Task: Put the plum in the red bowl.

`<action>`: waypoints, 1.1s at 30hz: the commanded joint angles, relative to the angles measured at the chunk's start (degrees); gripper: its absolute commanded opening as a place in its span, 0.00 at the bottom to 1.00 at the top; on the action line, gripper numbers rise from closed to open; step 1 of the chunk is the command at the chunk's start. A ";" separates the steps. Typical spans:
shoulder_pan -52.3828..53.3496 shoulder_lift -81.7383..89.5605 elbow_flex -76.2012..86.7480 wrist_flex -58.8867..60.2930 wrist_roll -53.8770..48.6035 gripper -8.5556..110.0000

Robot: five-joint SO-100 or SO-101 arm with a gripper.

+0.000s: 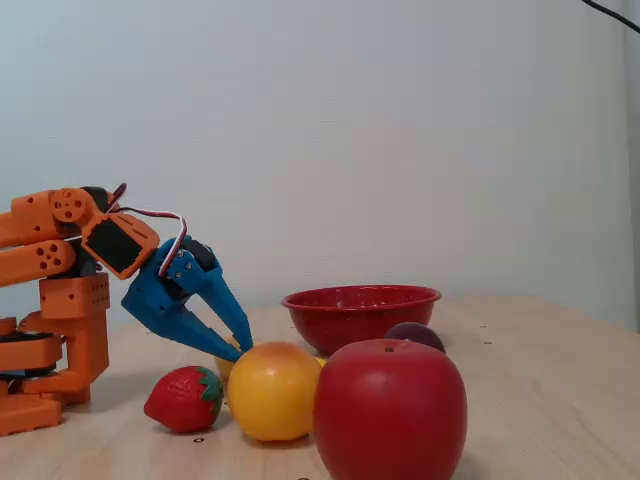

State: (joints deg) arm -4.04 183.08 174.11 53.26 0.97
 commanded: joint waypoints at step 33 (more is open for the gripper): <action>6.50 -24.70 -20.57 -4.04 3.52 0.07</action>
State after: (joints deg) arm 0.35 160.84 160.66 51.06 2.55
